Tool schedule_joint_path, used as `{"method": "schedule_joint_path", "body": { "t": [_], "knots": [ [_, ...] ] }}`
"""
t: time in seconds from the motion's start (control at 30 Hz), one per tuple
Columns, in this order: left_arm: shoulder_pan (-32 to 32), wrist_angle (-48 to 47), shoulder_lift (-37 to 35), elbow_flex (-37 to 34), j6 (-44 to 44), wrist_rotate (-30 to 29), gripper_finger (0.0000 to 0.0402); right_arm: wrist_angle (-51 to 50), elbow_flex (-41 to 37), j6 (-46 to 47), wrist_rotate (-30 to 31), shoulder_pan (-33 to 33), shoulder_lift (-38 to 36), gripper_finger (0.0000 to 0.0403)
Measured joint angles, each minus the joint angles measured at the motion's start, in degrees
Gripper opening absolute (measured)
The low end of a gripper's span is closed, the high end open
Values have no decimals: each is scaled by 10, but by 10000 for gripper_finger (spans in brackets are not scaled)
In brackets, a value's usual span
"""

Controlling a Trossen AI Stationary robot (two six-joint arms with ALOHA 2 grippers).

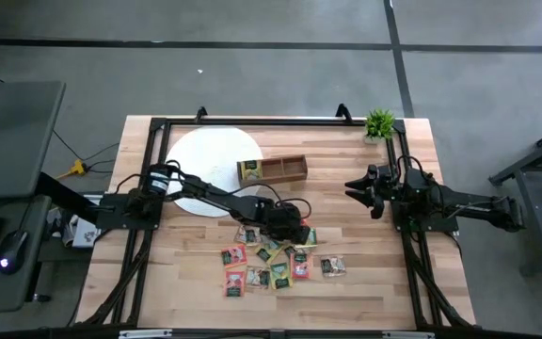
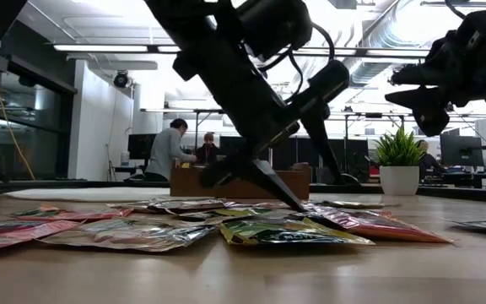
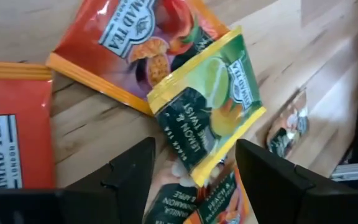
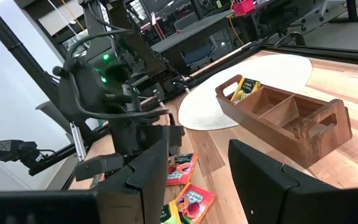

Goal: Pick & Place Tea
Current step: Put the yellow tea bag into the left compartment of the wooden organizer

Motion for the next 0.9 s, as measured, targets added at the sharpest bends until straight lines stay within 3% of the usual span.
{"method": "schedule_joint_path", "body": {
  "t": [0.27,0.9],
  "knots": [
    [0,-3,1,-1,-1,-8,208,1,0,0,0,0,3,165],
    [0,12,3,-2,13,-40,7,1,0,0,0,0,7,165]
  ]
}}
